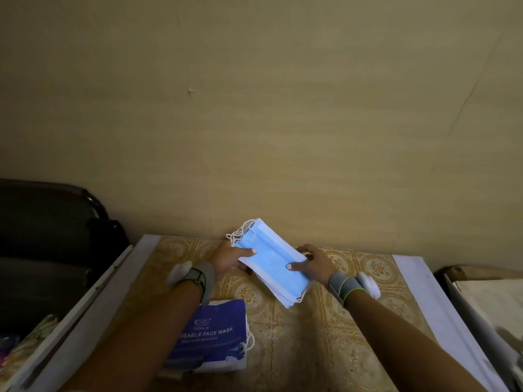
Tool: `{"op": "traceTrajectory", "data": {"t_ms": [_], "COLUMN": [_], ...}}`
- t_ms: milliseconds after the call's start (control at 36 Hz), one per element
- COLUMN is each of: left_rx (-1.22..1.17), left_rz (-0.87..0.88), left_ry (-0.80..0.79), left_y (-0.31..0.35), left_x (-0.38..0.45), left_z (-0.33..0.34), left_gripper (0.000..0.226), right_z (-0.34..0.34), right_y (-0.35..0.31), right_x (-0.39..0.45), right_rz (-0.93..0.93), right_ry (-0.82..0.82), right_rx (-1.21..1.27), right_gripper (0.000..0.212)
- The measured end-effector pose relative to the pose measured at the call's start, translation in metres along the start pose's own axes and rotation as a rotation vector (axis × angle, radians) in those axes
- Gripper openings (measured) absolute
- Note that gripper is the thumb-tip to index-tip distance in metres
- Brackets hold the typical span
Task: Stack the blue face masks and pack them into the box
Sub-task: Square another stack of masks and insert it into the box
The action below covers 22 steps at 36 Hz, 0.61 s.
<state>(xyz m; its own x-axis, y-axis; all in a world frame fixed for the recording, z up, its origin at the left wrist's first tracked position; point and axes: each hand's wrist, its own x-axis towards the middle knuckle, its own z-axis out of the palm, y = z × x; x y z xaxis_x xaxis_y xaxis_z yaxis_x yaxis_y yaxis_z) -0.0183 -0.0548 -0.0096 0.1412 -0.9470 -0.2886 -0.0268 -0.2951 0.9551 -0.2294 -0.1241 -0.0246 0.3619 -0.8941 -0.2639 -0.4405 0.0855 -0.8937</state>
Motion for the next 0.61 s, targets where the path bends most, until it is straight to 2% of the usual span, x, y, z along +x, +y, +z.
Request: {"op": "traceTrajectory", "data": {"t_ms": [83, 222, 306, 472, 528, 611], "left_rx": [-0.129, -0.321, -0.241, -0.144, -0.203, -0.286], "left_rz": [-0.018, 0.023, 0.013, -0.046, -0.087, -0.056], "left_ry": [0.048, 0.099, 0.093, 0.043, 0.017, 0.06], "left_y": [-0.003, 0.001, 0.004, 0.008, 0.006, 0.006], "left_x": [0.001, -0.002, -0.007, -0.013, -0.013, -0.019], "left_z": [0.001, 0.004, 0.006, -0.003, -0.009, -0.009], "left_gripper": [0.016, 0.018, 0.027, 0.025, 0.029, 0.016], "right_z": [0.001, 0.003, 0.007, 0.007, 0.007, 0.011], "right_y": [-0.001, -0.003, -0.005, -0.01, -0.01, -0.009], "right_x": [-0.003, -0.008, -0.007, -0.011, -0.009, -0.007], "right_rz": [0.012, 0.121, 0.092, 0.08, 0.06, 0.031], "right_ry": [0.061, -0.155, -0.2, -0.156, -0.151, -0.176], "right_rx": [0.184, 0.444, 0.586, 0.546, 0.506, 0.483], "right_gripper": [0.038, 0.035, 0.041, 0.052, 0.04, 0.032]}}
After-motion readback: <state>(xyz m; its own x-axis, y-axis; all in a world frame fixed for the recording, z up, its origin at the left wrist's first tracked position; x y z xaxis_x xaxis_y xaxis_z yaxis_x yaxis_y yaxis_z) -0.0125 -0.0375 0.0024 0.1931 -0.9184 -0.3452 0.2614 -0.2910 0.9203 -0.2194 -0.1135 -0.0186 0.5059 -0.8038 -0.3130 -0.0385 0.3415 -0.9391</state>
